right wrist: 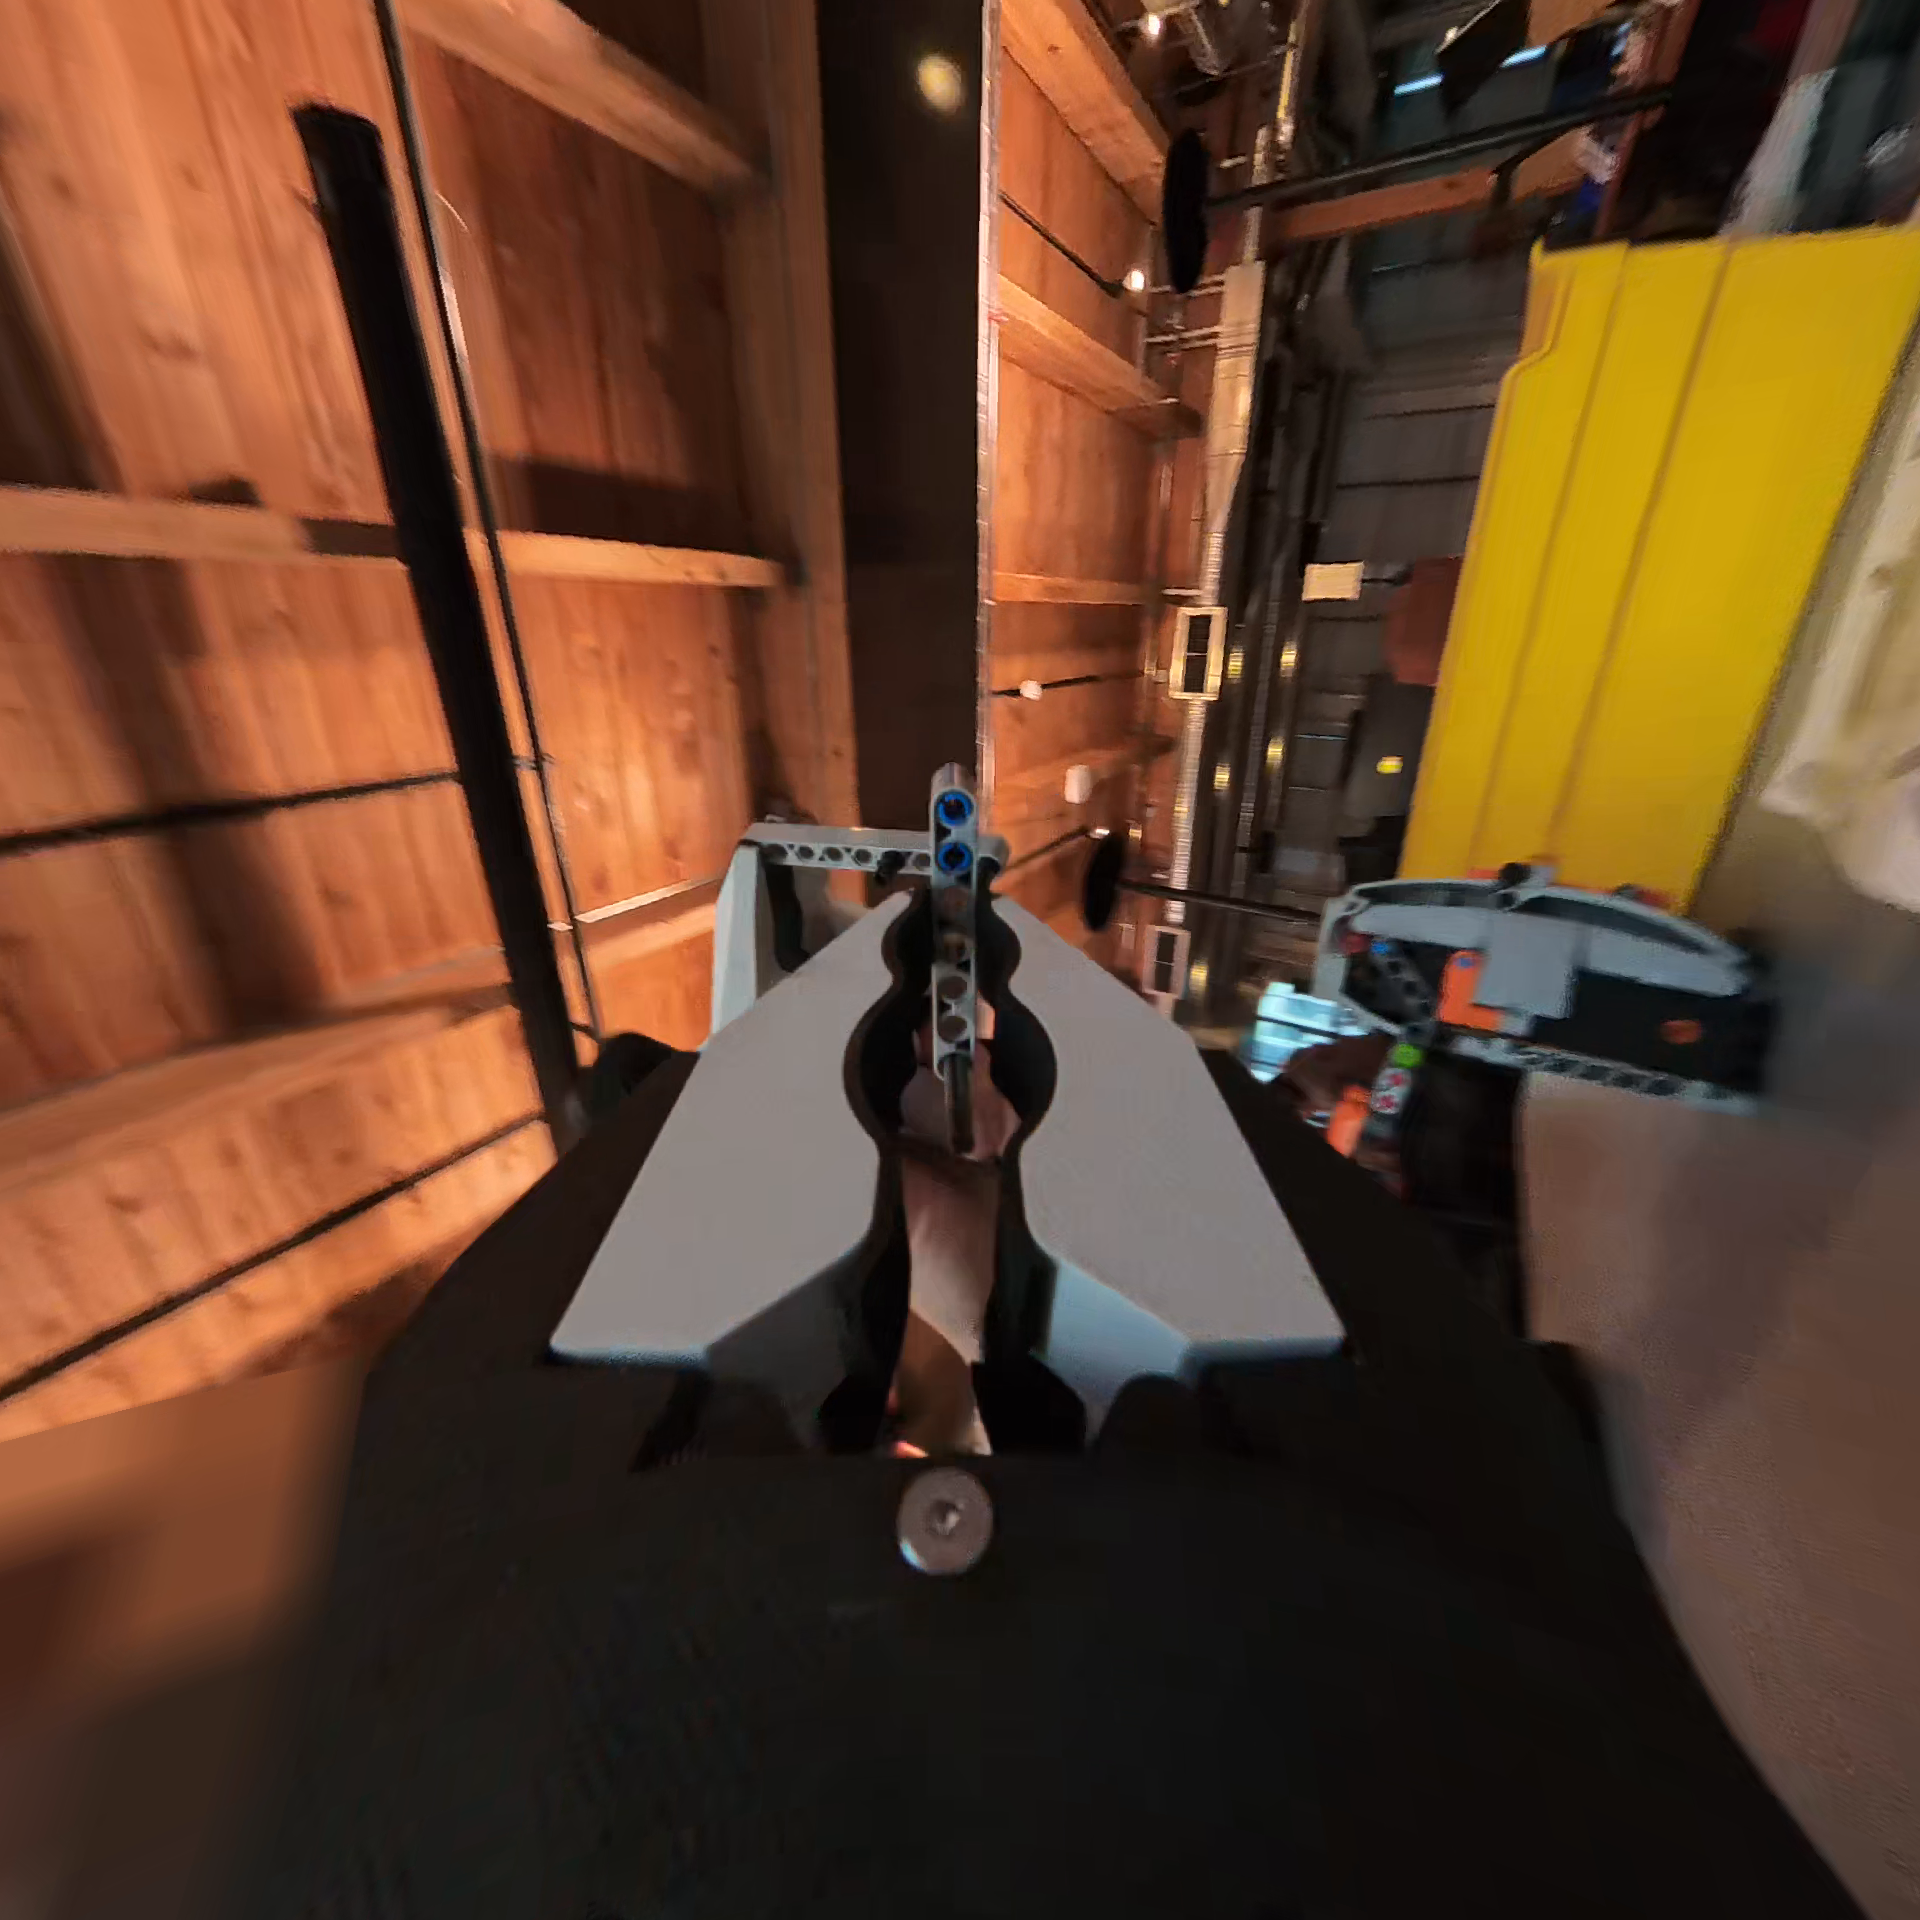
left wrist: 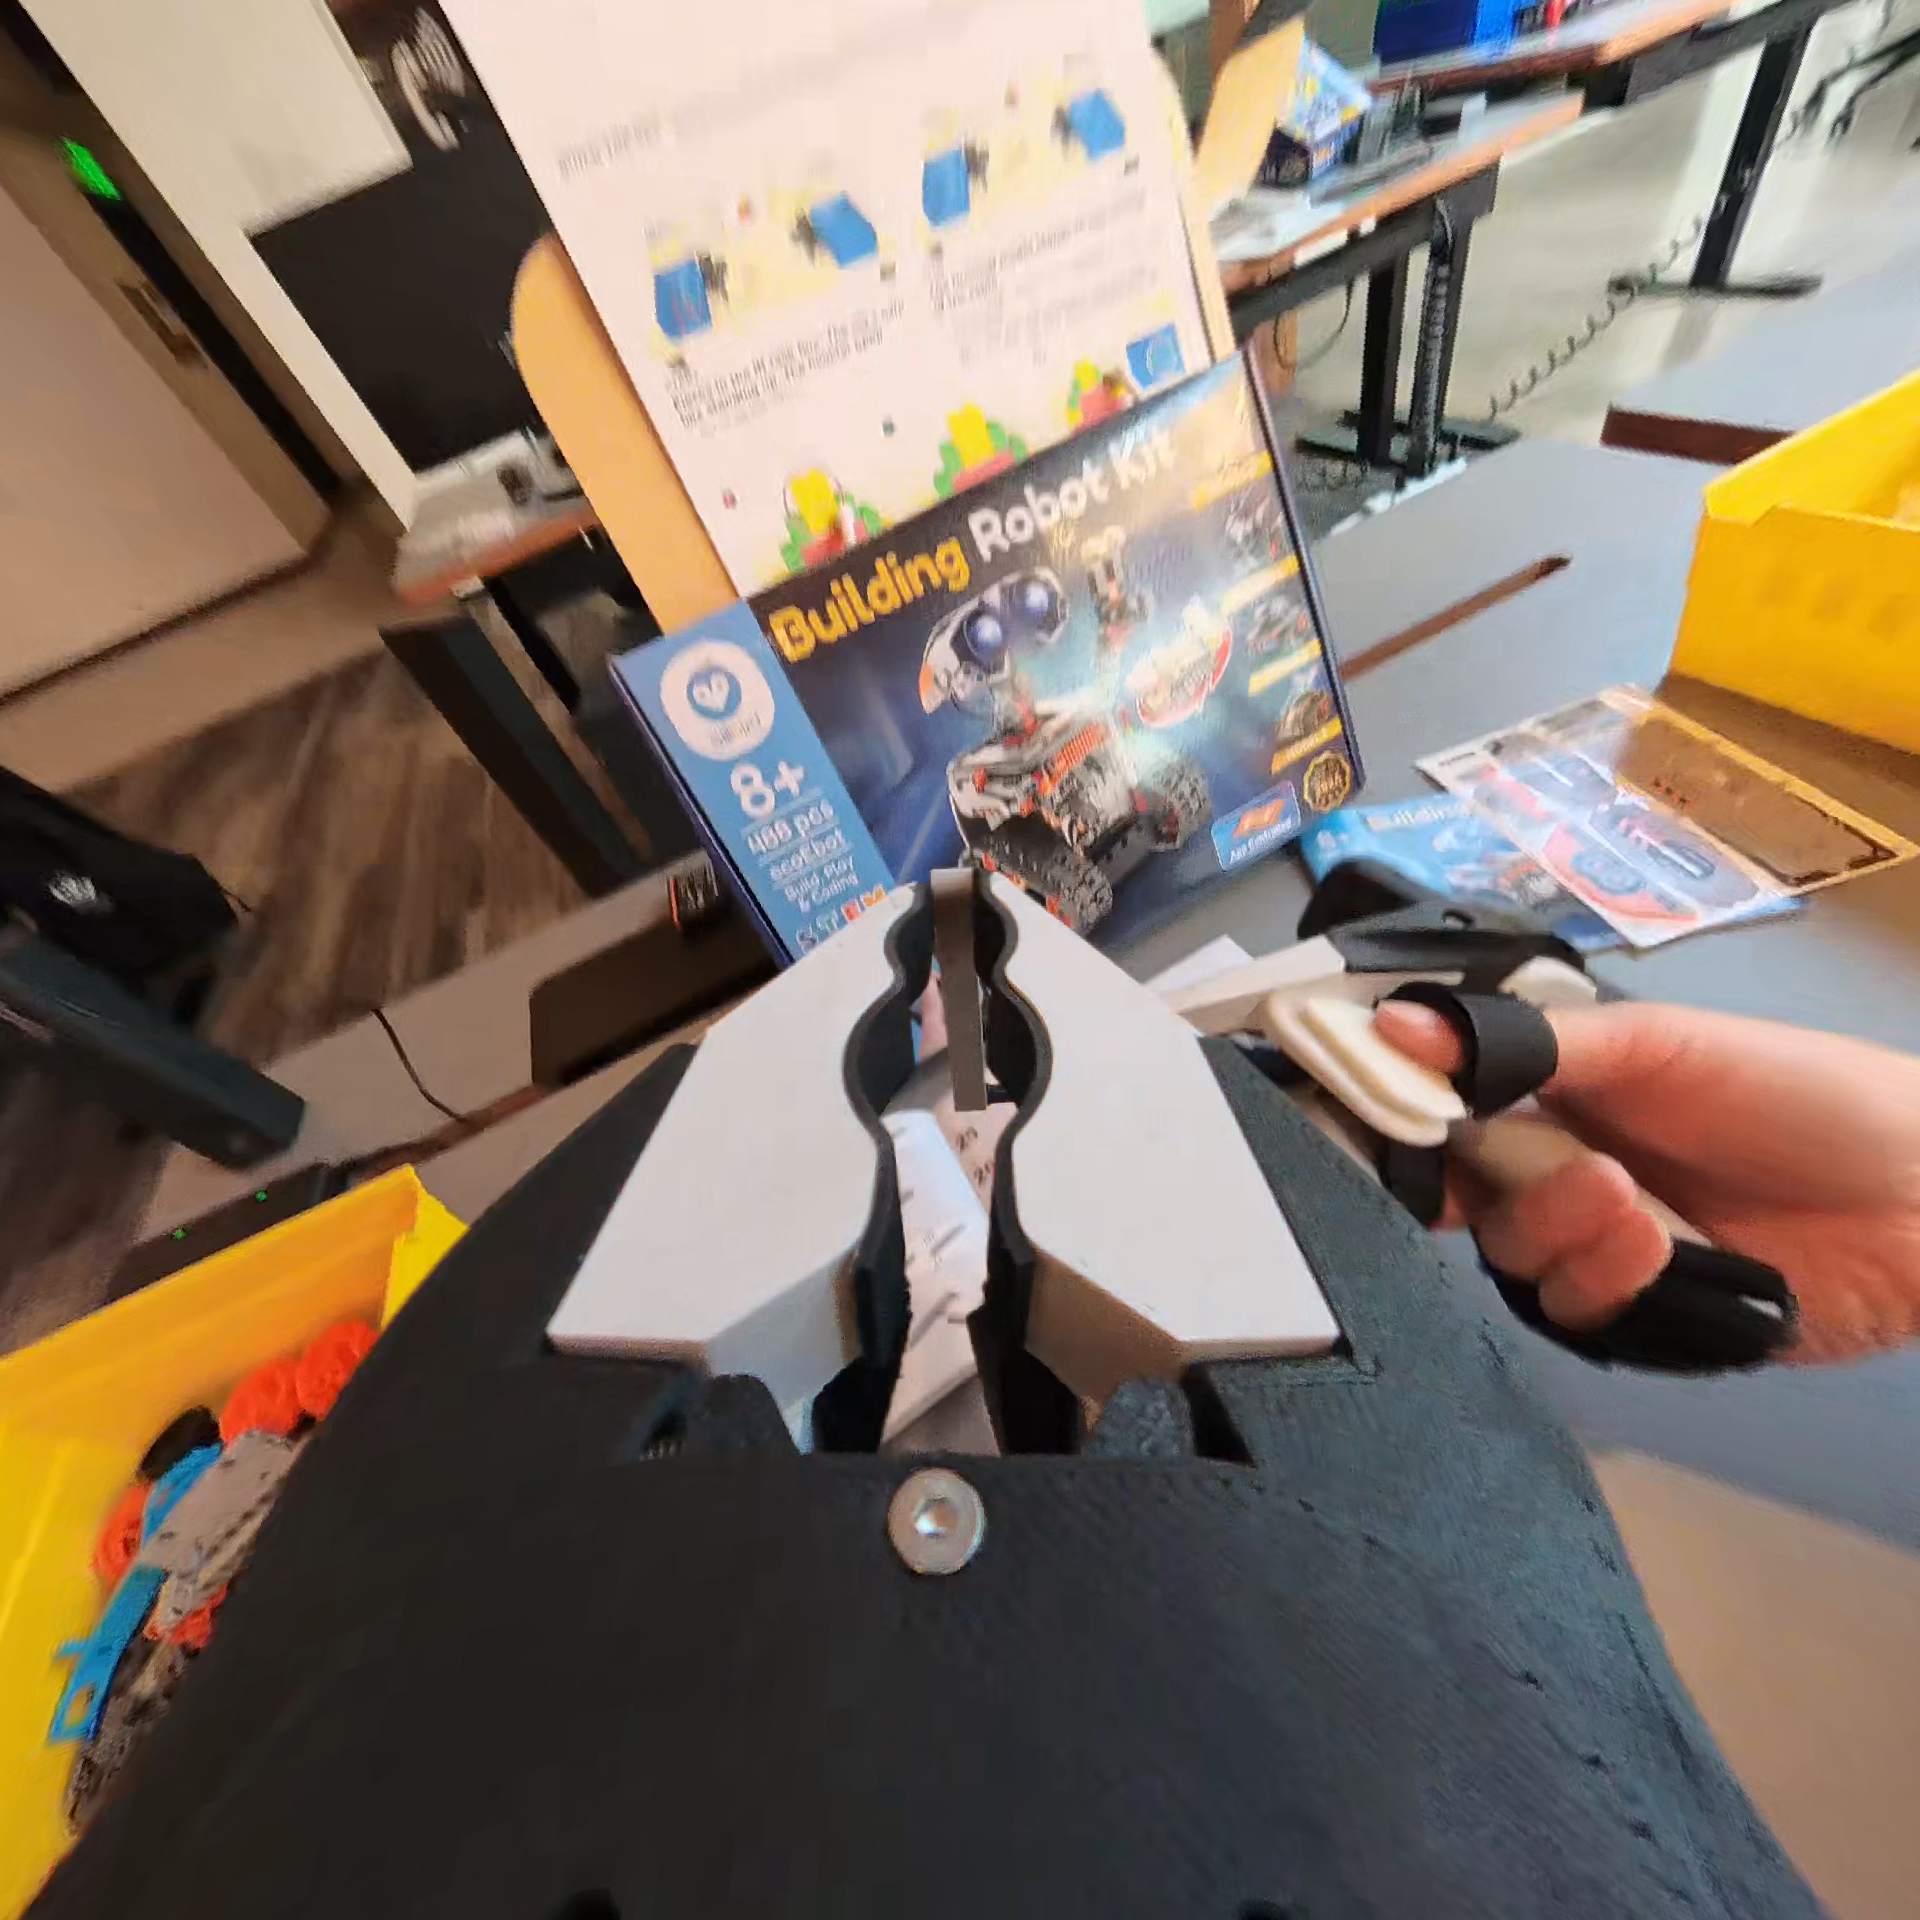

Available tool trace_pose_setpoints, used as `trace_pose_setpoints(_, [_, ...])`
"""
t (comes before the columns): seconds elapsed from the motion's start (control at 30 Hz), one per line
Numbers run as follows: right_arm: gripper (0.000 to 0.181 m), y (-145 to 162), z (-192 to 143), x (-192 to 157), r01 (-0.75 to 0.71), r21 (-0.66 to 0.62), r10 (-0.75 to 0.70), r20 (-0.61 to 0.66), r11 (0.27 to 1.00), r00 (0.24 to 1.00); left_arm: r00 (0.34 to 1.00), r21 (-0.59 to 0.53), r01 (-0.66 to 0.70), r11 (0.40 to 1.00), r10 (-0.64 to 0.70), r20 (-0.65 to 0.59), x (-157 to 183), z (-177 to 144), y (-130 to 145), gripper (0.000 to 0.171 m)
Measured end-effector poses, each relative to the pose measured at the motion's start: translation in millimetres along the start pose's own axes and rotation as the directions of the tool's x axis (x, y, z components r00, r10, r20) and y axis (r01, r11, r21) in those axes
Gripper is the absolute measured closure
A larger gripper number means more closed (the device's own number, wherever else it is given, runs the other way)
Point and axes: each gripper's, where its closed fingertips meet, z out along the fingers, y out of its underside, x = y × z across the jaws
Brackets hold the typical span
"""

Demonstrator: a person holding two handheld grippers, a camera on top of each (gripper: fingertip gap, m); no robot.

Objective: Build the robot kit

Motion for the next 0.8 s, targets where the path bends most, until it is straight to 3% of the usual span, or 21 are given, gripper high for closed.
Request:
trace_pose_setpoints(0.1, [0.177,12,8,-7,-0.146,0.034,0.142,0.097,0.989,0.985,0.998,0.102,-0.055,0.993,0.055,0.007,11,-4,-12,0.166])
trace_pose_setpoints(0.27, [0.177,16,12,-27,-0.218,0.071,0.202,0.184,0.973,0.962,0.991,0.251,-0.126,0.960,0.133,-0.010,32,-13,-27,0.166])
trace_pose_setpoints(0.4, [0.177,22,16,-49,-0.291,0.022,0.274,0.268,0.957,0.924,0.968,0.370,-0.231,0.900,0.249,0.000,48,-23,-40,0.166])
trace_pose_setpoints(0.8, [0.177,24,16,-84,-0.323,-0.025,0.305,0.400,0.946,0.864,0.856,0.480,-0.497,0.723,0.500,0.133,78,-41,-52,0.166])
